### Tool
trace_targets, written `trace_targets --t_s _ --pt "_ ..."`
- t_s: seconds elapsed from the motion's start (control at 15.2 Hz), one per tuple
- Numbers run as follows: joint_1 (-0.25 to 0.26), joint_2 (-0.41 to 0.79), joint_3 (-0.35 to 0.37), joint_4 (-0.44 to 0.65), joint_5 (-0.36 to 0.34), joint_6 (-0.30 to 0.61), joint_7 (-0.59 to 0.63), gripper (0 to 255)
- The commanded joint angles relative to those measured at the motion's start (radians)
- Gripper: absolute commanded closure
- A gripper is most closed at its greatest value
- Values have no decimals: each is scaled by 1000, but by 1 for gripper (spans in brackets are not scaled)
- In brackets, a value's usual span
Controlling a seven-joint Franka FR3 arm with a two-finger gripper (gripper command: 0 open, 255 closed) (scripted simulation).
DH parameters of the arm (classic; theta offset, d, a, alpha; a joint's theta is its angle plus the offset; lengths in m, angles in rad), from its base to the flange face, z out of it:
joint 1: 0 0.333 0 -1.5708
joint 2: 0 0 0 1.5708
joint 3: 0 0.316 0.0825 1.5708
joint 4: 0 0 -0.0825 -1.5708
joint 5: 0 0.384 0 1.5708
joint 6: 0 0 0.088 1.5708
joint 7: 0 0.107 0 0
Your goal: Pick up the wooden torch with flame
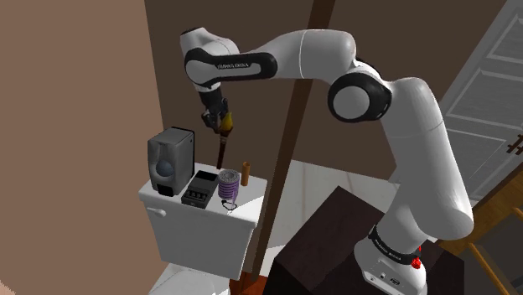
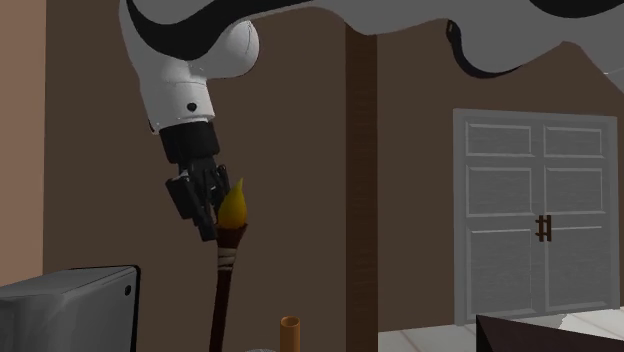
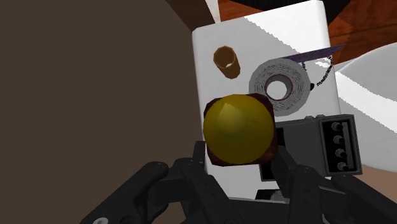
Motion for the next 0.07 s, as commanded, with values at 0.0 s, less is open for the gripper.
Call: trace_targets --t_s 0.0 --pt "0 3 0 15 0 -12 -3 255"
